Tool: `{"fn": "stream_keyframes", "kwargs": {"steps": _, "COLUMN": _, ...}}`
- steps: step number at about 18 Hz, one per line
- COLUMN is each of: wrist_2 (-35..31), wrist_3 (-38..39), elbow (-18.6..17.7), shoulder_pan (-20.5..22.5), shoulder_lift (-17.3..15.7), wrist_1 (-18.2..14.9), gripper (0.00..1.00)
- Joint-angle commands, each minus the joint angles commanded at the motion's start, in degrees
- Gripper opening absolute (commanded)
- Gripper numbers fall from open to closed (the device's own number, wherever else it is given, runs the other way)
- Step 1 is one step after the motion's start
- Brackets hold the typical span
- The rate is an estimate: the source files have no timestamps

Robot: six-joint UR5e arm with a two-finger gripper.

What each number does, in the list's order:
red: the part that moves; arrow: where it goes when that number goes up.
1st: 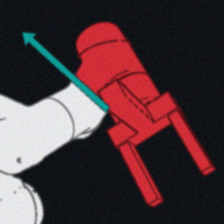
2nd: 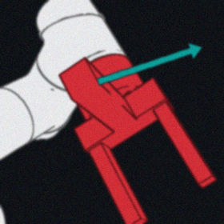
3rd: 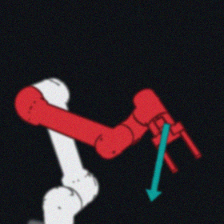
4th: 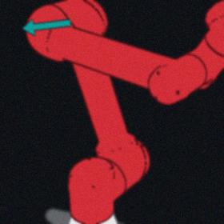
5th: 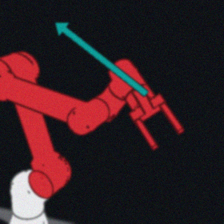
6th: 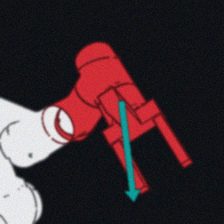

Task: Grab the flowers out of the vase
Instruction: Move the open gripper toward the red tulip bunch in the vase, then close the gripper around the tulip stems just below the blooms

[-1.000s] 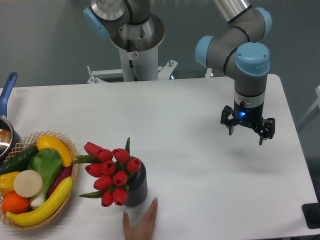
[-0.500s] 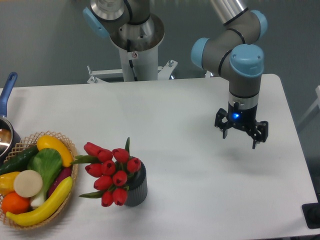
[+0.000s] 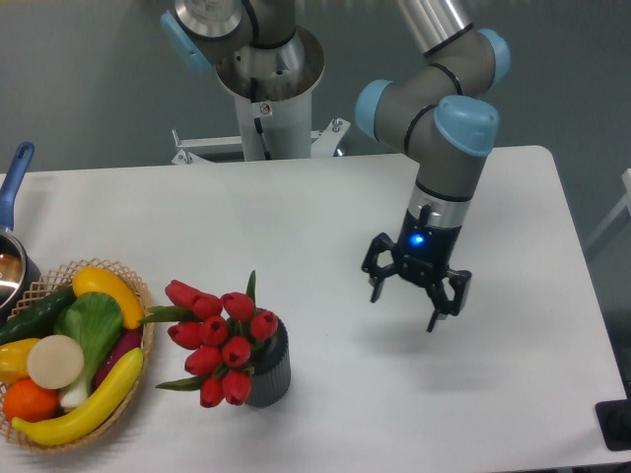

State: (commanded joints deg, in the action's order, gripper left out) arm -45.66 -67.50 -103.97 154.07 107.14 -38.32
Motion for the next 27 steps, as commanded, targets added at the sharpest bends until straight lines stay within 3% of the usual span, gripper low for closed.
{"fn": "stream_keyframes", "kwargs": {"steps": 2, "wrist_2": 7.92, "wrist_3": 0.79, "elbow": -0.44, "shoulder_pan": 0.18, "shoulder_lift": -0.09, "wrist_1": -0.09, "gripper": 1.0}}
{"fn": "stream_keyframes", "kwargs": {"steps": 4, "wrist_2": 10.32, "wrist_3": 1.15, "elbow": -0.88, "shoulder_pan": -0.35, "shoulder_lift": -0.26, "wrist_1": -0.09, "gripper": 1.0}}
{"fn": "stream_keyframes", "kwargs": {"steps": 10, "wrist_2": 11.03, "wrist_3": 1.06, "elbow": -0.88, "shoulder_pan": -5.88, "shoulder_lift": 0.0, "wrist_1": 0.09, "gripper": 1.0}}
{"fn": "stream_keyframes", "kwargs": {"steps": 22, "wrist_2": 11.12, "wrist_3": 0.88, "elbow": 3.25, "shoulder_pan": -10.63, "shoulder_lift": 4.83, "wrist_1": 0.26, "gripper": 1.0}}
{"fn": "stream_keyframes", "kwargs": {"steps": 23, "wrist_2": 11.12, "wrist_3": 0.97, "elbow": 3.34, "shoulder_pan": -10.63, "shoulder_lift": 4.83, "wrist_1": 0.26, "gripper": 0.97}}
{"fn": "stream_keyframes", "kwargs": {"steps": 24, "wrist_2": 11.12, "wrist_3": 1.06, "elbow": 3.34, "shoulder_pan": -10.89, "shoulder_lift": 4.83, "wrist_1": 0.26, "gripper": 0.83}}
{"fn": "stream_keyframes", "kwargs": {"steps": 27, "wrist_2": 11.03, "wrist_3": 0.97, "elbow": 3.43, "shoulder_pan": -10.9, "shoulder_lift": 4.92, "wrist_1": 0.26, "gripper": 0.21}}
